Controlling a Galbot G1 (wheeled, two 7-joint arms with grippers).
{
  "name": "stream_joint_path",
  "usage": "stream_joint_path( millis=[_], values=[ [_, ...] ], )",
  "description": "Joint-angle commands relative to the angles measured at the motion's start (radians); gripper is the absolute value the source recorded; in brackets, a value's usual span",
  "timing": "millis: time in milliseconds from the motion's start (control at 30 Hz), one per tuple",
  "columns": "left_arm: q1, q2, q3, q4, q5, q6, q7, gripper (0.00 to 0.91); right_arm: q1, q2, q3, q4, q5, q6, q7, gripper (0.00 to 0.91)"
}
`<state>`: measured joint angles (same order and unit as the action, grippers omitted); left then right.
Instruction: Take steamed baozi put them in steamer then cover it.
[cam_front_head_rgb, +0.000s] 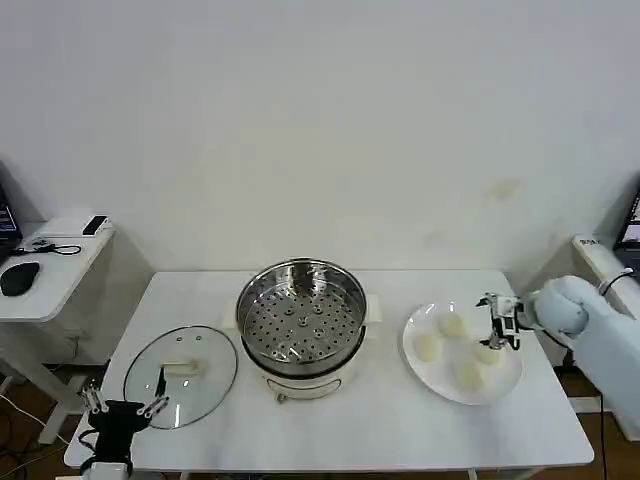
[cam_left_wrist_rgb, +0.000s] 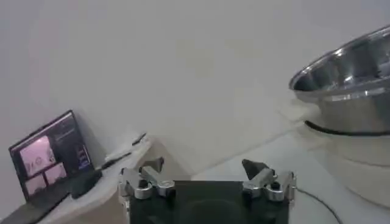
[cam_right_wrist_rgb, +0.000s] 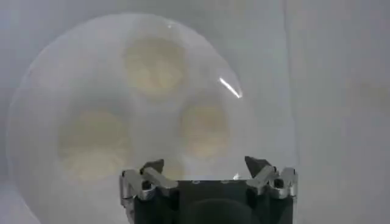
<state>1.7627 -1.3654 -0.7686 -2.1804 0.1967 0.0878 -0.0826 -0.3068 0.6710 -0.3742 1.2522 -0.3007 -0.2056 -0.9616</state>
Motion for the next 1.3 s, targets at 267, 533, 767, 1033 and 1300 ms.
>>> stream_joint_path(
  millis=[267,533,767,1033,1300],
  values=[
    [0.005,-0.003,-0.007,0.008,0.005,-0.008,-0.003,0.907,0.135,0.113,-0.167,-0.174,-0.003,0.006,-0.026,0.907],
    [0.011,-0.005,-0.02,0.015,0.005,-0.015,-0.009,0.907,0.138,0.149,-0.166,-0.222,-0.024,0.007,-0.003,0.907],
    [0.007,-0.008,-0.02,0.025,0.008,-0.019,-0.01,0.907,0.149,0.191,-0.162,-0.285,-0.036,0.01,0.015,0.887],
    [0.006,-0.009,-0.018,0.036,0.01,-0.02,-0.012,0.907,0.145,0.208,-0.163,-0.312,-0.06,0.01,0.008,0.705],
    [0.008,-0.01,-0.016,0.038,0.011,-0.025,-0.016,0.907,0.141,0.207,-0.159,-0.307,-0.055,0.014,0.005,0.615]
  ],
)
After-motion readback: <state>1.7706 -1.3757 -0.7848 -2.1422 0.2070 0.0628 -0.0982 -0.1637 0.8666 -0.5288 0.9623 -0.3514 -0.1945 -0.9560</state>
